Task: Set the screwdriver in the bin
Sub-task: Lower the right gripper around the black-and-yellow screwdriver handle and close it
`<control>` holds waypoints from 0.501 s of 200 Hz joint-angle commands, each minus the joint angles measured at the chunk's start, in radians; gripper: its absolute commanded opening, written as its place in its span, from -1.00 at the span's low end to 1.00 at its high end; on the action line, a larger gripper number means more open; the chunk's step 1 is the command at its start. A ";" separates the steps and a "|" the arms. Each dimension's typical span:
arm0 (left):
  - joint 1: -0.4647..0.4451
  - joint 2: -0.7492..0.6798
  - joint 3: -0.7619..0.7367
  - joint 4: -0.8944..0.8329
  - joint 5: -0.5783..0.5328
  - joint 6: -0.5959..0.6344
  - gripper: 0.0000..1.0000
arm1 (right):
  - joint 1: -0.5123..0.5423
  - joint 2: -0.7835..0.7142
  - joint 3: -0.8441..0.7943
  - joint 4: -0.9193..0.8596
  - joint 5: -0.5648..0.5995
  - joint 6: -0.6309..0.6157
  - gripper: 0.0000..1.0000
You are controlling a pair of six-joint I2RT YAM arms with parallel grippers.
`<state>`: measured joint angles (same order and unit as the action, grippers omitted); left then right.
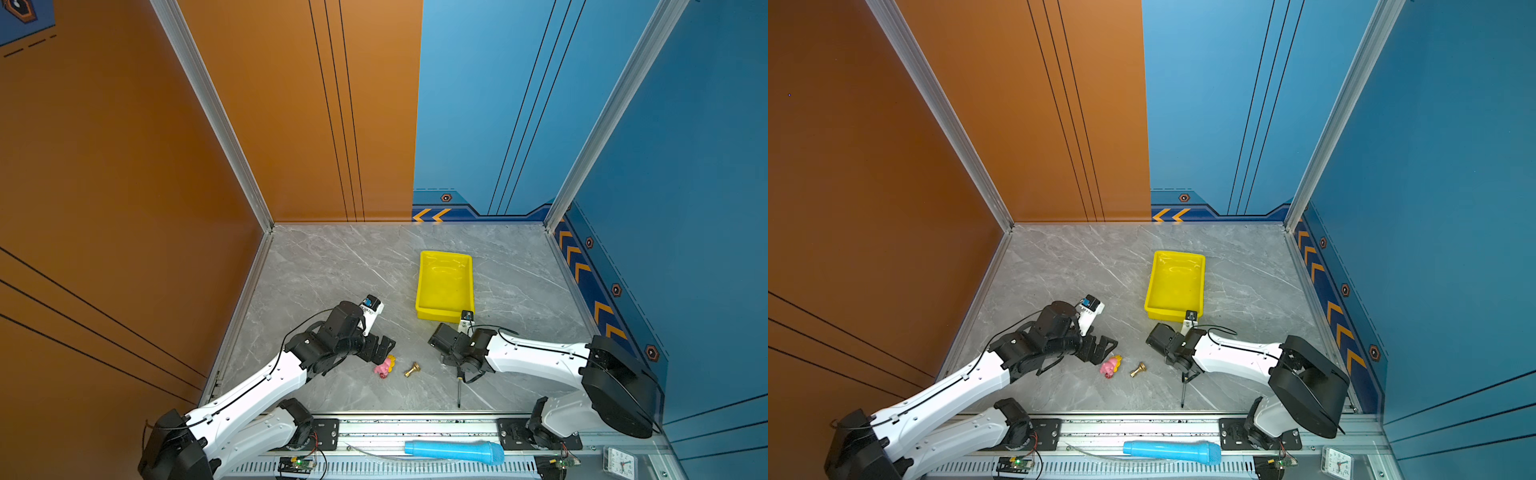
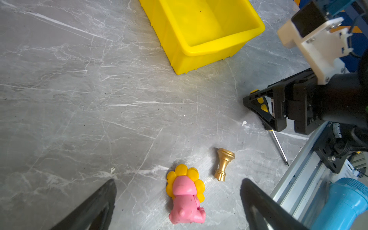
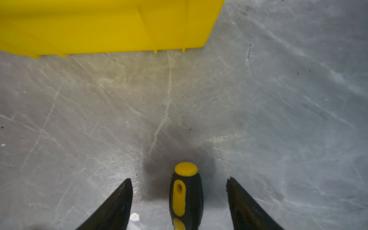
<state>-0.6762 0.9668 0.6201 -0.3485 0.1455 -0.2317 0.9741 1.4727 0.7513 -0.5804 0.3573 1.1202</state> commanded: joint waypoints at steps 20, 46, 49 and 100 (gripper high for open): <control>-0.023 -0.014 0.022 0.018 -0.028 0.016 0.96 | 0.015 0.025 -0.003 0.001 -0.018 0.032 0.38; -0.029 -0.013 0.021 0.019 -0.033 0.020 0.96 | 0.017 0.025 -0.013 0.001 -0.021 0.038 0.26; -0.029 -0.013 0.021 0.018 -0.033 0.020 0.96 | 0.016 0.025 -0.014 0.001 -0.022 0.039 0.24; -0.037 -0.017 0.020 0.018 -0.043 0.025 0.95 | 0.017 0.035 -0.022 -0.002 -0.028 0.041 0.06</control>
<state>-0.6994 0.9665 0.6201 -0.3477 0.1223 -0.2249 0.9840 1.4925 0.7448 -0.5713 0.3355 1.1461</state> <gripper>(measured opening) 0.978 0.541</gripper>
